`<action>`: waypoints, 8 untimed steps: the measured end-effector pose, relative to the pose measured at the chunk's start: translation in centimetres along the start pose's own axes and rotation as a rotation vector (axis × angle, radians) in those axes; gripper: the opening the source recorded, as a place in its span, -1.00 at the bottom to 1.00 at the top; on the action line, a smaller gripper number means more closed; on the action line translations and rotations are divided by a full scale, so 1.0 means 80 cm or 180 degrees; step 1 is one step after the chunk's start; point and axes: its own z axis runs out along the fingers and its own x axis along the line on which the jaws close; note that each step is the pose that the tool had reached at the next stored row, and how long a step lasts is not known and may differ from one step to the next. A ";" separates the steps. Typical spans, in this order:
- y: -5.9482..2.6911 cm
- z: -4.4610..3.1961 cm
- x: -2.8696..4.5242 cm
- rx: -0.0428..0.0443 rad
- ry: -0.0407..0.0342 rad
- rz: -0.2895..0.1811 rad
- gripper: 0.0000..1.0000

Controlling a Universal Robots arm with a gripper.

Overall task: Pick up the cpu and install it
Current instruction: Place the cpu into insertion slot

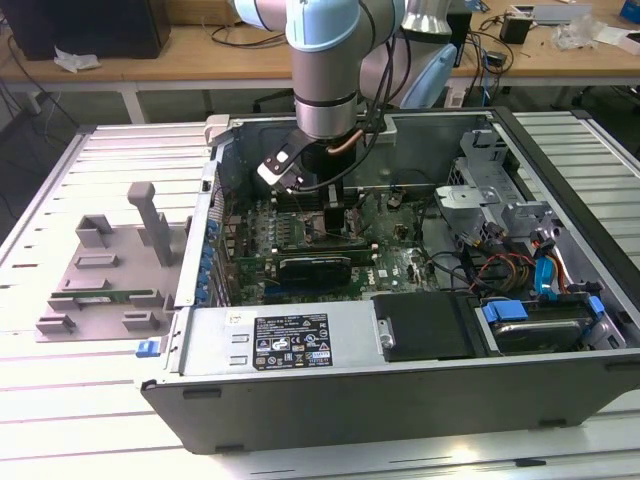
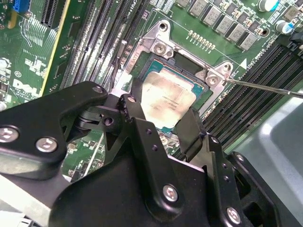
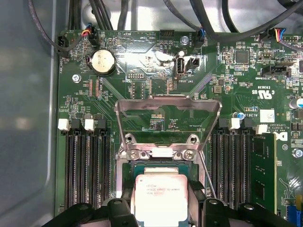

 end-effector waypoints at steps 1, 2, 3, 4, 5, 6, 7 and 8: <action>0.000 0.0001 0.0000 0.0000 0.0000 0.0000 0.07; 0.000 0.0002 0.0001 0.0000 0.0001 0.0000 0.07; 0.000 0.0003 0.0001 -0.0001 0.0001 0.0000 0.07; 0.000 0.0003 0.0001 0.0000 0.0001 0.0000 0.07; 0.000 0.0004 0.0001 -0.0001 0.0001 0.0000 0.07; 0.000 0.0004 0.0001 -0.0001 0.0001 0.0000 0.07; 0.000 0.0004 0.0001 -0.0001 0.0001 0.0000 0.07; 0.000 0.0005 0.0002 -0.0002 0.0002 0.0000 0.07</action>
